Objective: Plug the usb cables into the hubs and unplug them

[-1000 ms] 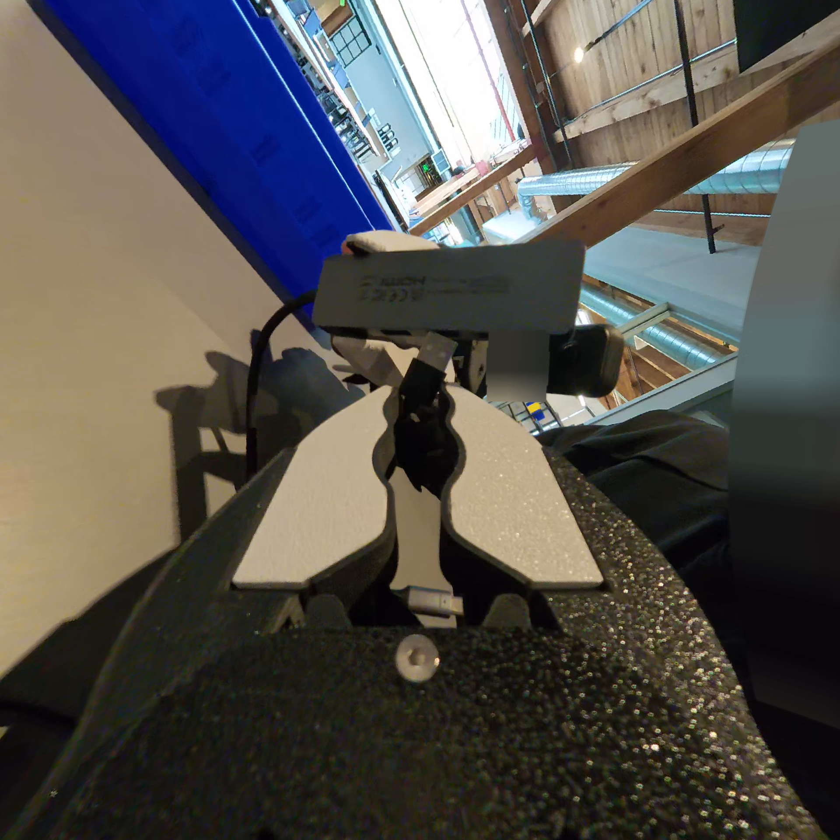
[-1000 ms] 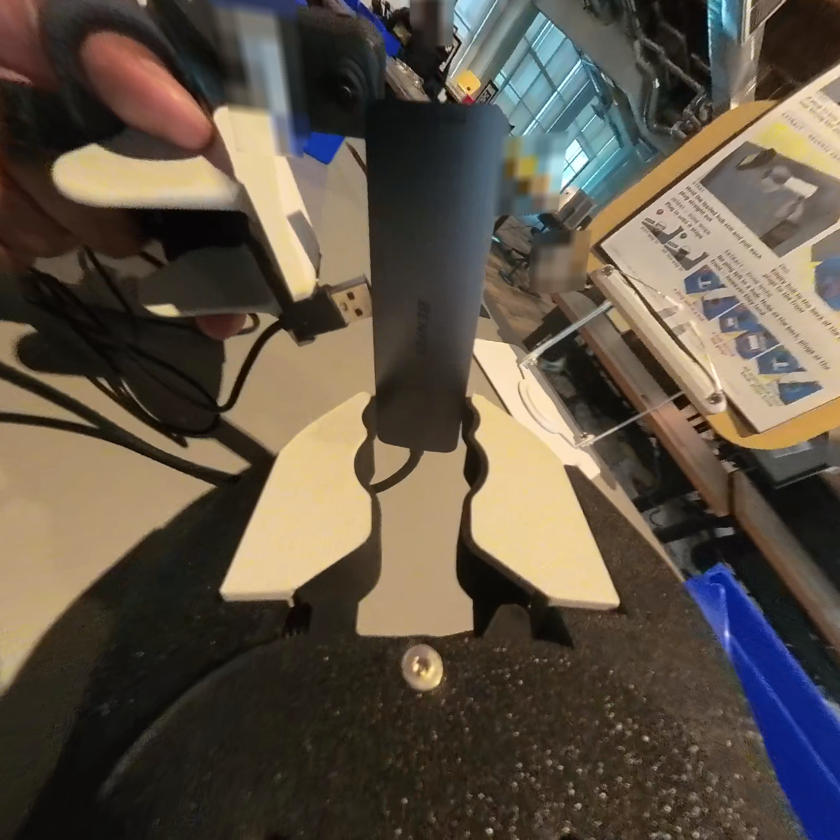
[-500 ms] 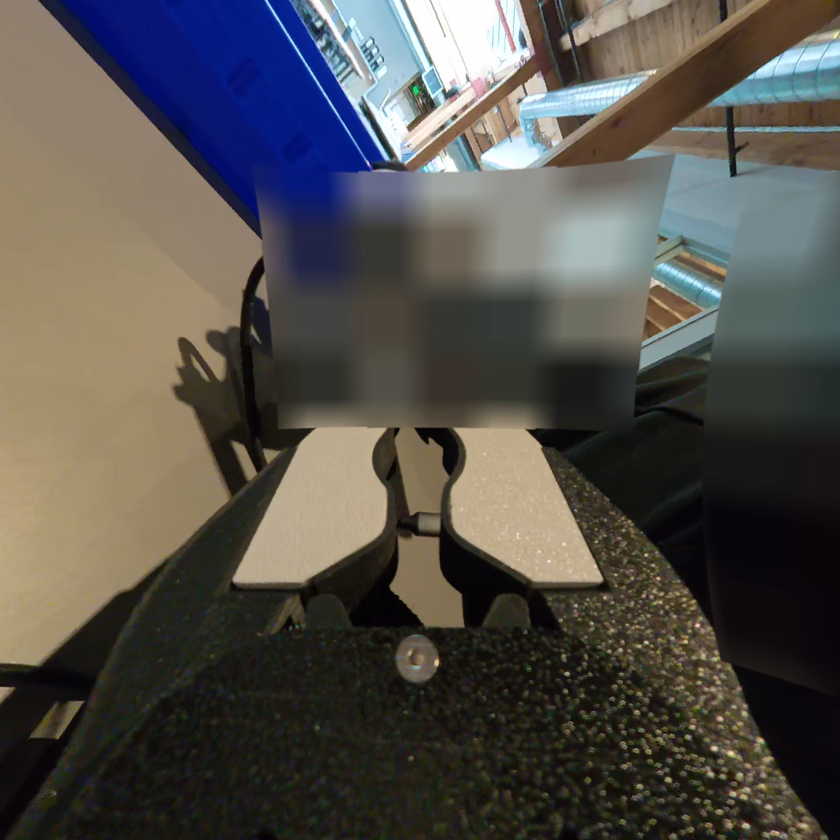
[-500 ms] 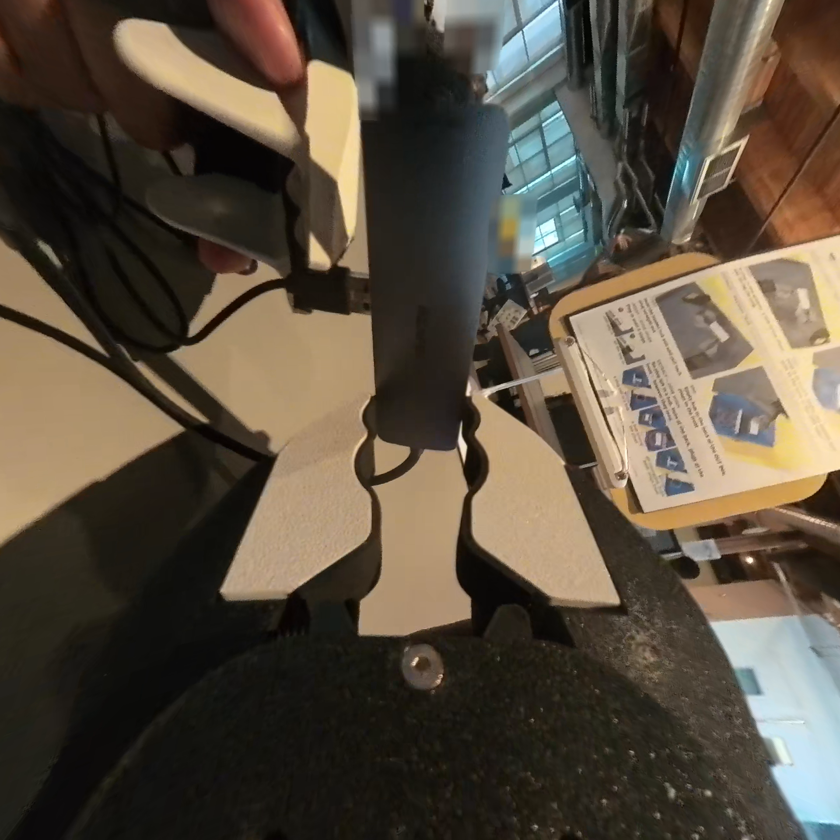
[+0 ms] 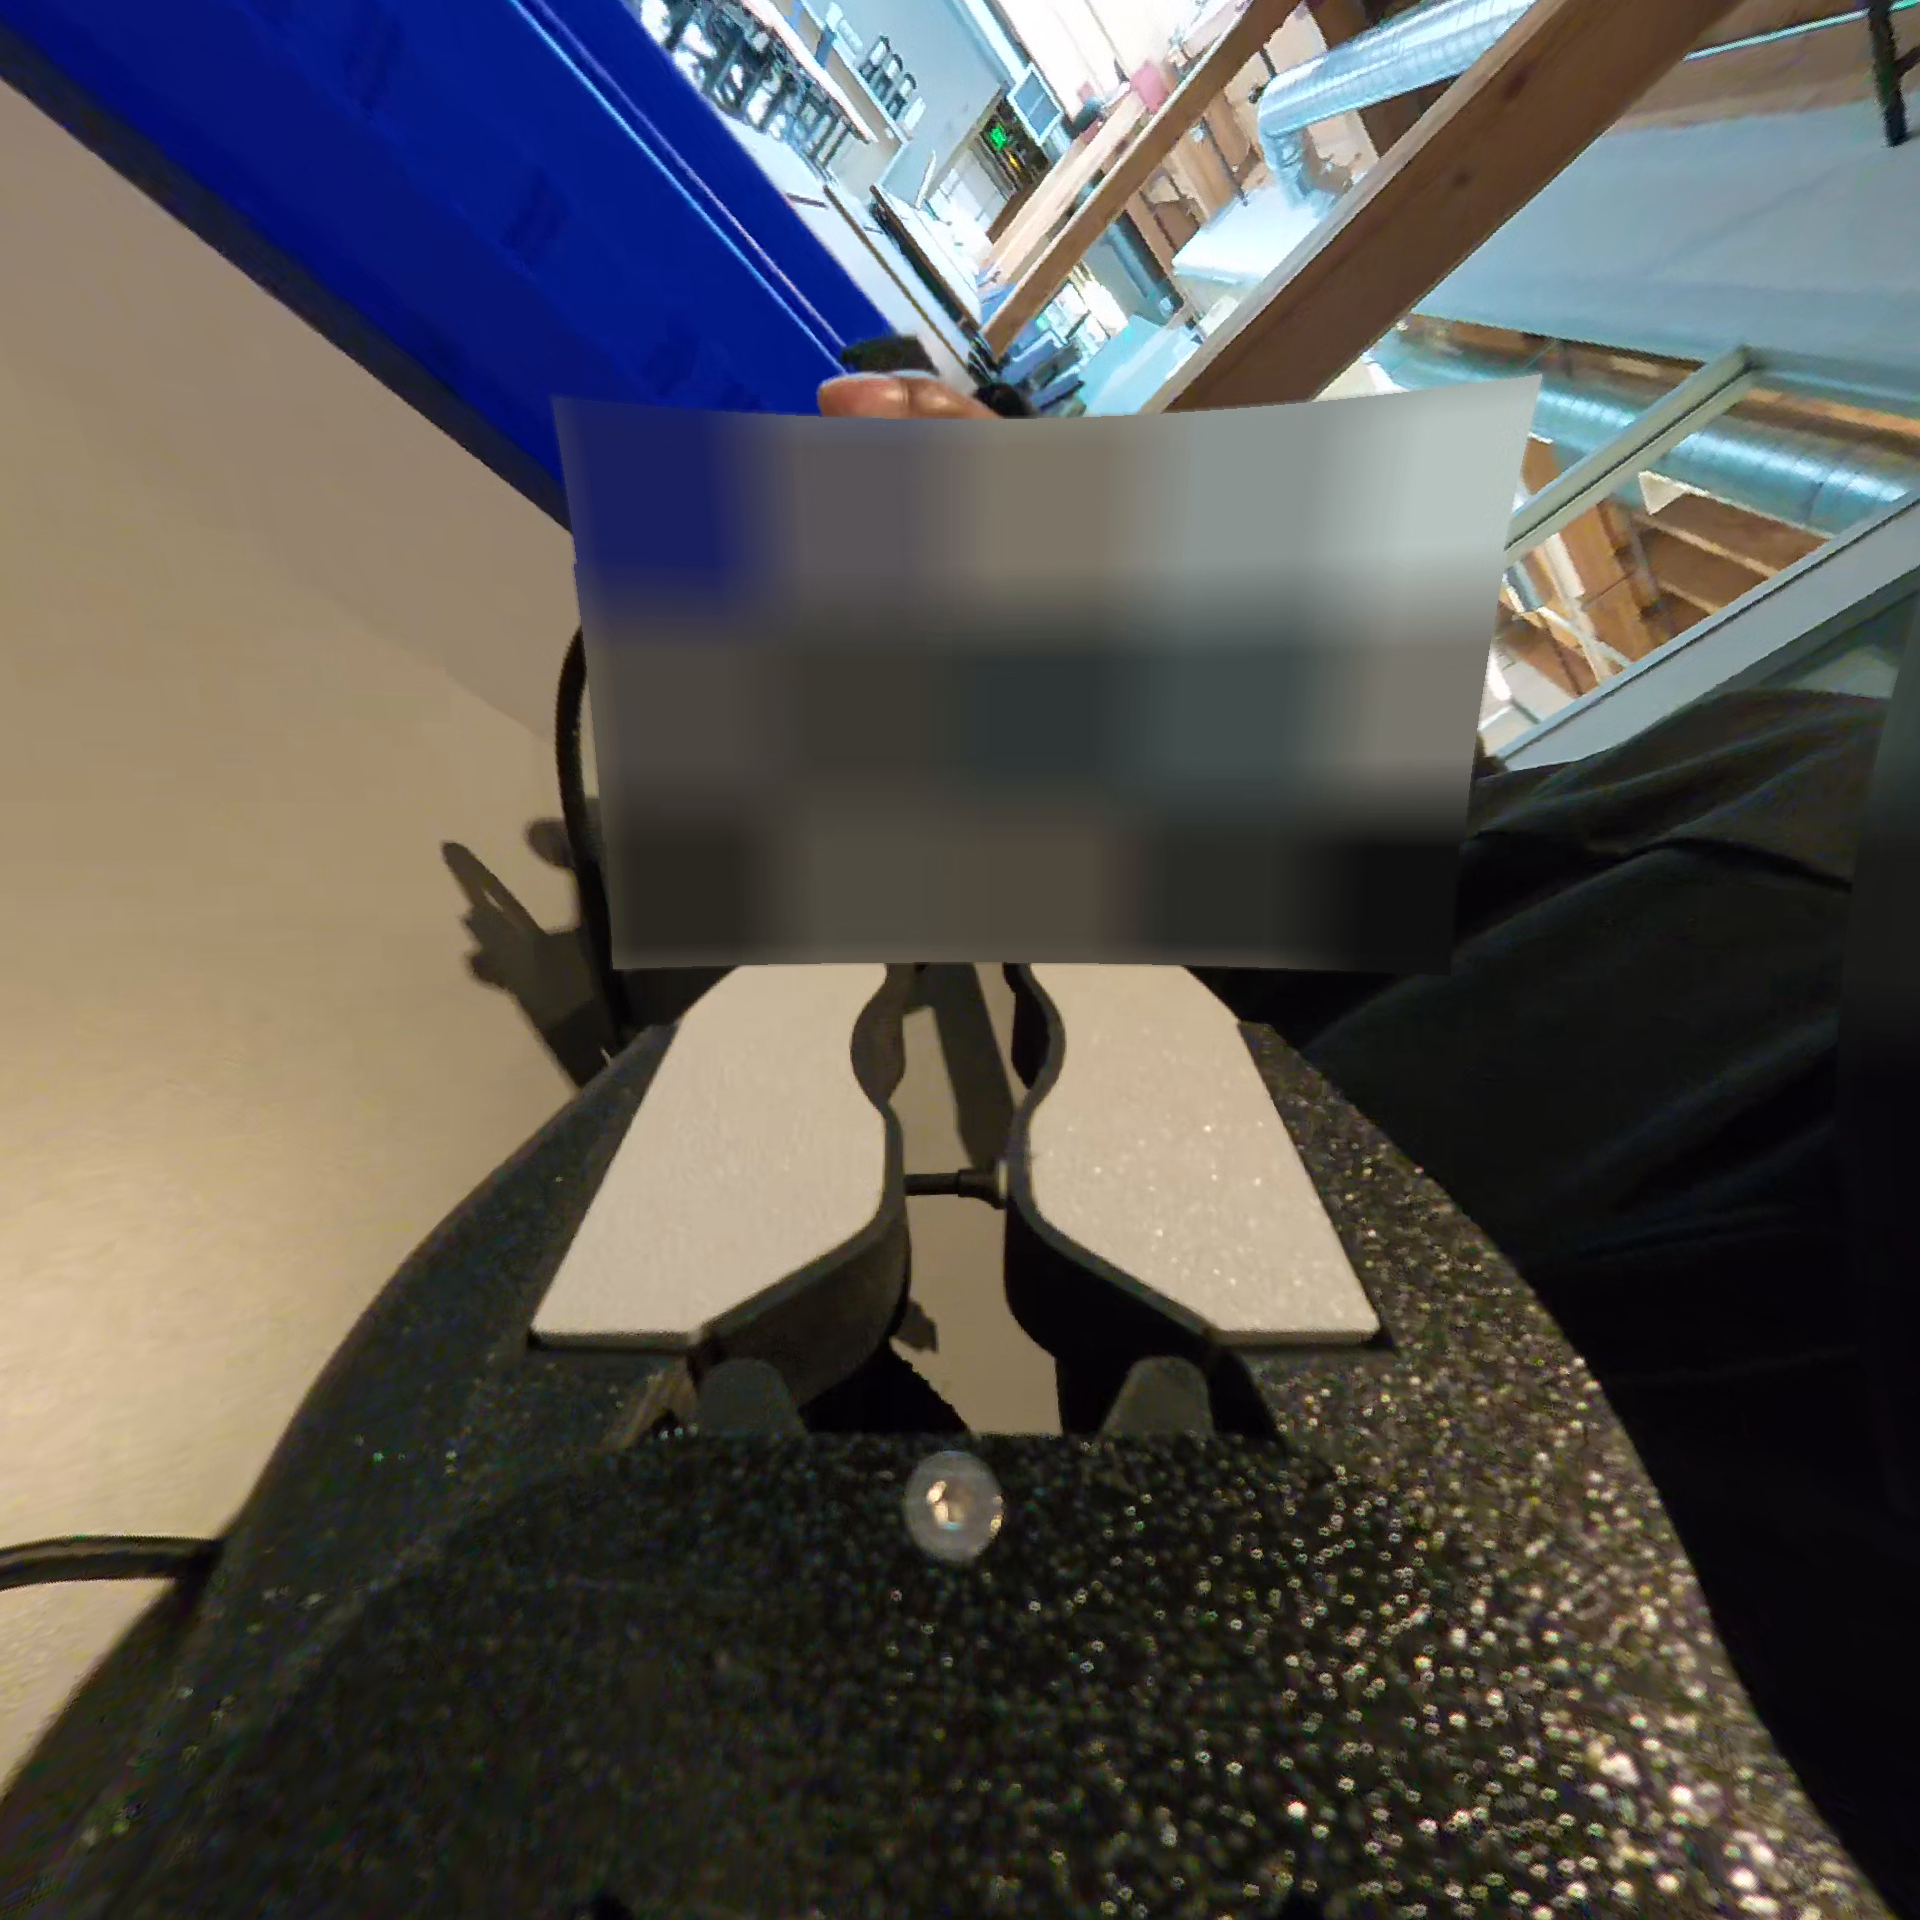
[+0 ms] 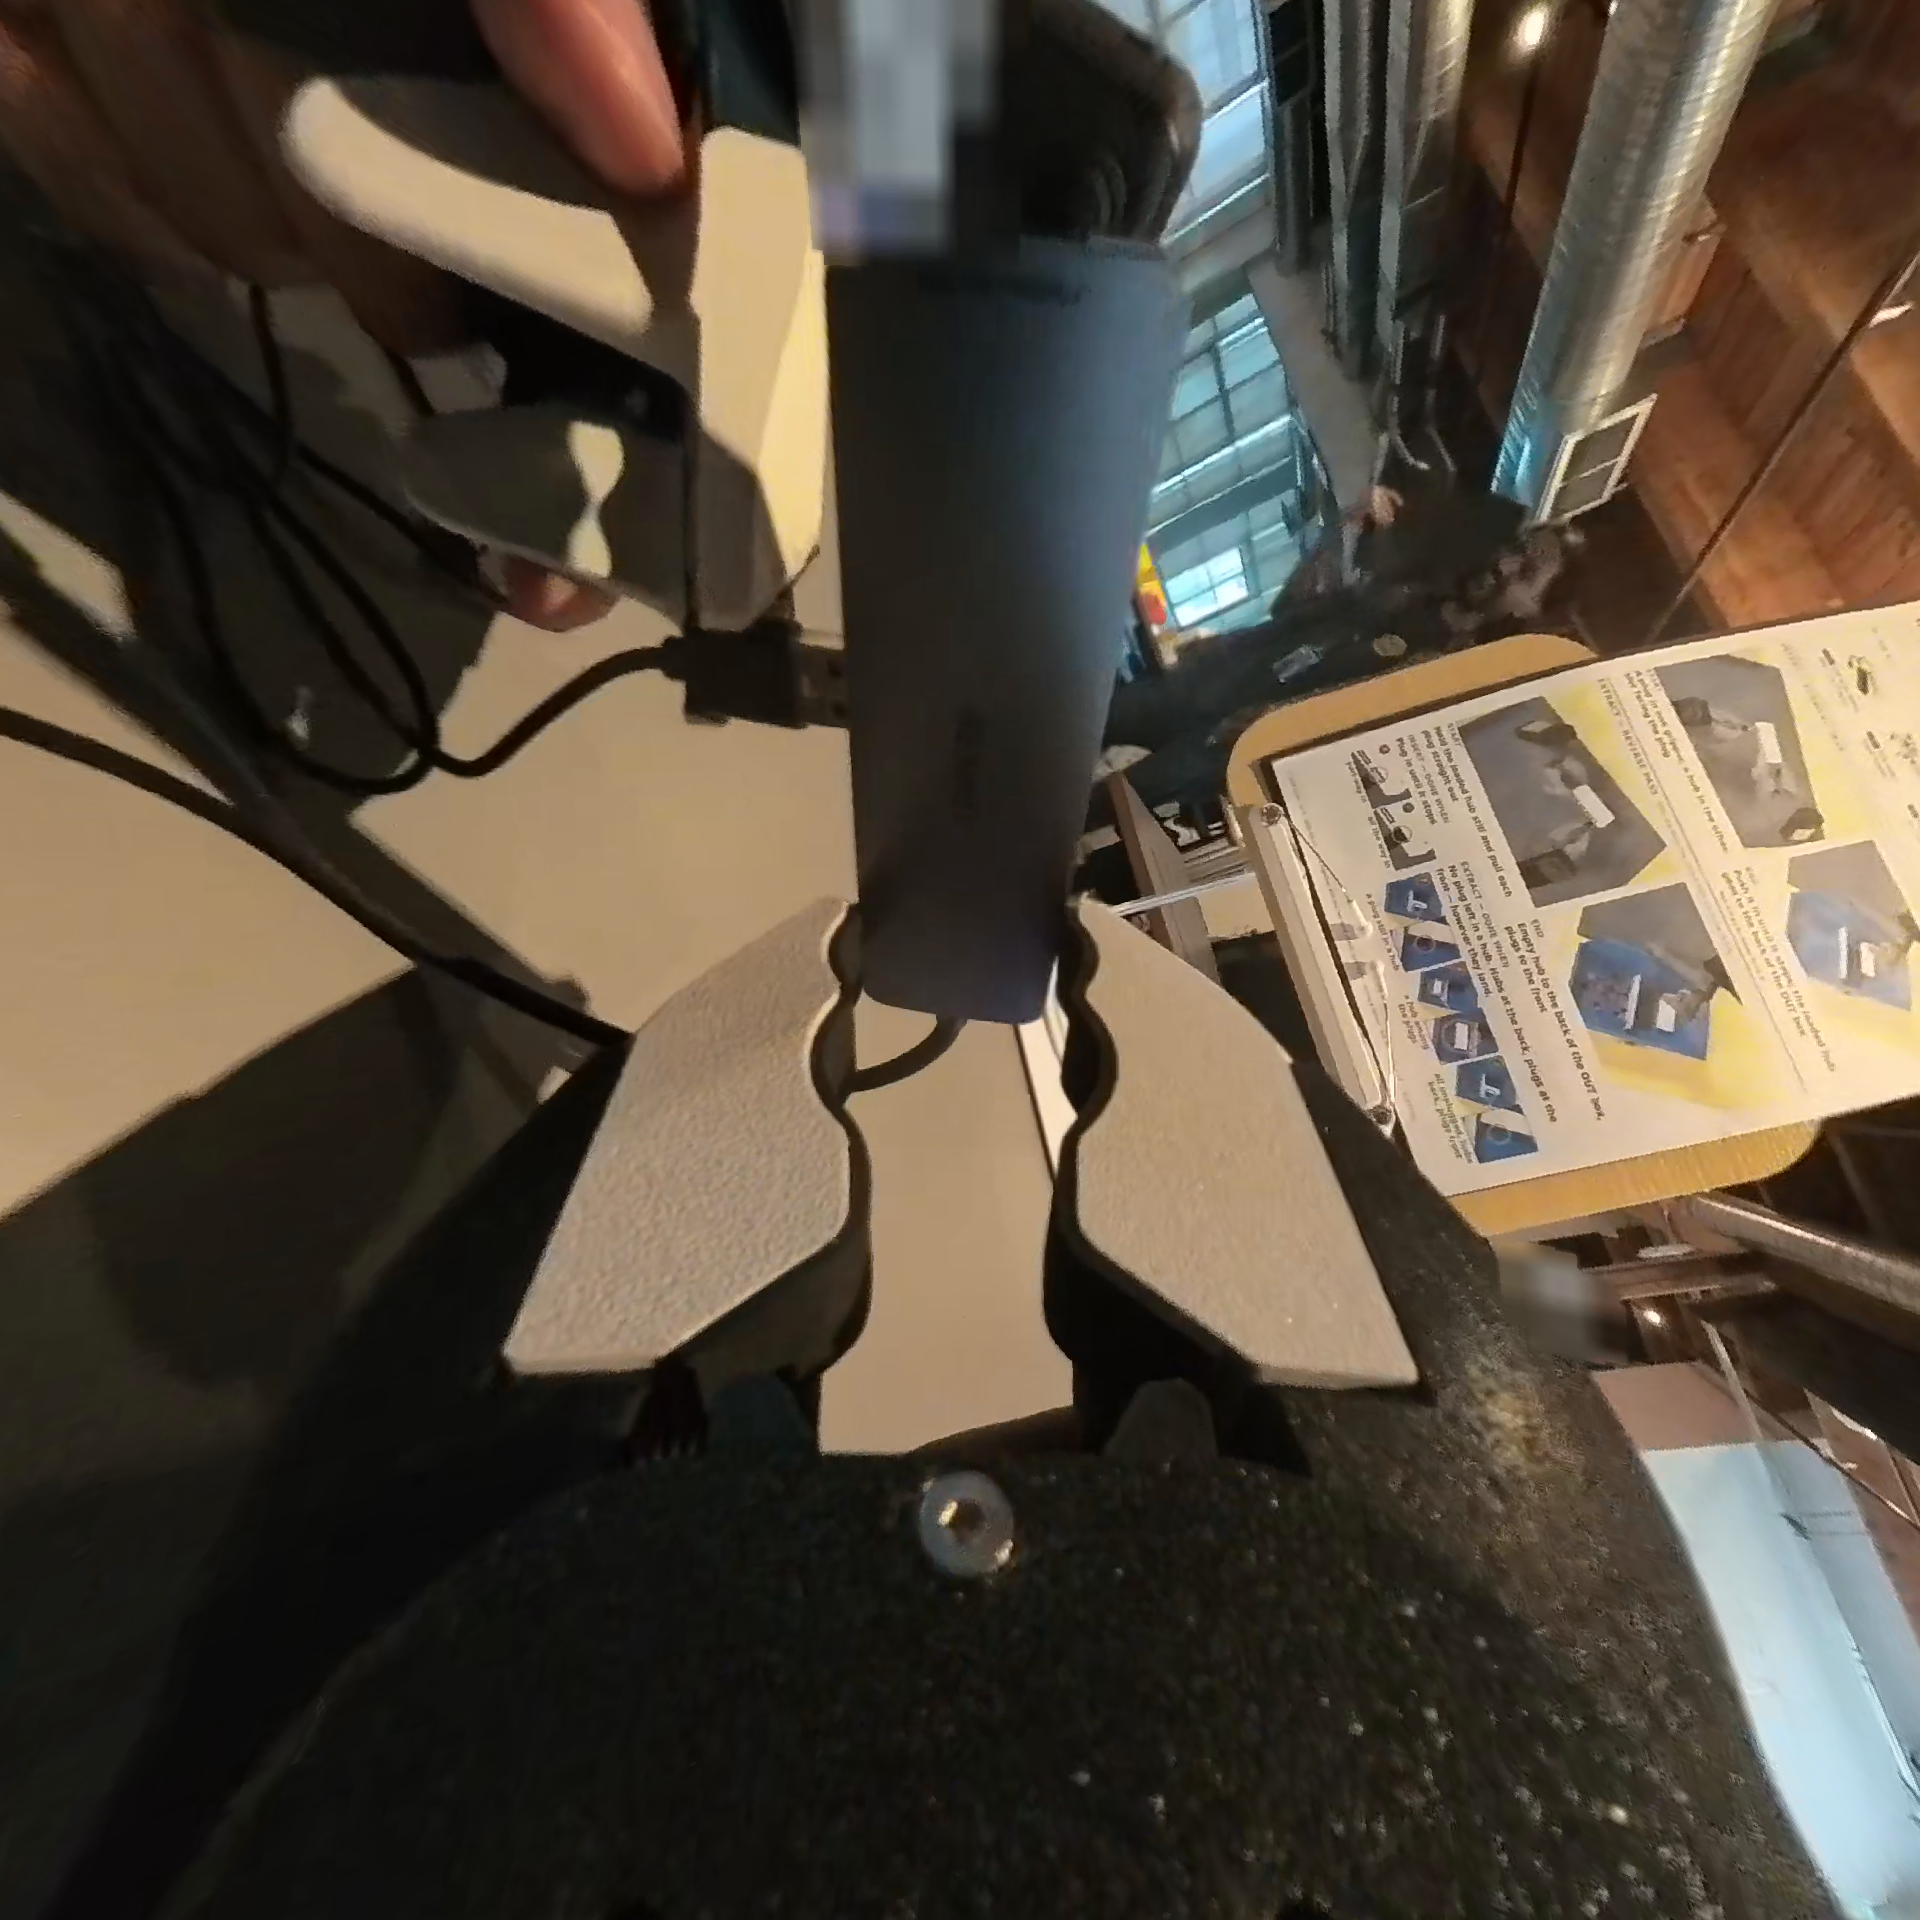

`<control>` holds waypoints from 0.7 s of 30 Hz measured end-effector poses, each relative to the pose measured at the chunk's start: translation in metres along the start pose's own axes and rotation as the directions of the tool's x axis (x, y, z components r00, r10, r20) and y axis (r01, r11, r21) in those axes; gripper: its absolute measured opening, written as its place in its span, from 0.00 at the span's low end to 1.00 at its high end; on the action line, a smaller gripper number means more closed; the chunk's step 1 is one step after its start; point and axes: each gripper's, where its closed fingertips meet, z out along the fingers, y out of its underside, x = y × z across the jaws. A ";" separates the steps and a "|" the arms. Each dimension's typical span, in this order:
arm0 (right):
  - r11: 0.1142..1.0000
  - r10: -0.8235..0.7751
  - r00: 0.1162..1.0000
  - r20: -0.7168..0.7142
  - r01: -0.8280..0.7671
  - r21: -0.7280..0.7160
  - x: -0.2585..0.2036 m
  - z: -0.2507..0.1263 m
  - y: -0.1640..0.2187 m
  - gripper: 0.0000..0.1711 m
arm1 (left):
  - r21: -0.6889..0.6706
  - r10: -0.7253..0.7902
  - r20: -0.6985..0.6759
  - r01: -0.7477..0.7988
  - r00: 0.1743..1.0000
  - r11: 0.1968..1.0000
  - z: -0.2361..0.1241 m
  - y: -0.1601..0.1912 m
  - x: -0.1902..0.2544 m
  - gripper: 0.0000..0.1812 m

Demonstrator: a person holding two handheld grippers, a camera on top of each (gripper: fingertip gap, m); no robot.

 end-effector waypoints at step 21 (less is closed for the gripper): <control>0.992 -0.117 0.977 -0.179 0.105 -0.077 0.018 -0.001 0.005 0.24 | 0.086 0.114 0.069 -0.119 0.991 0.989 -0.006 -0.015 -0.004 0.08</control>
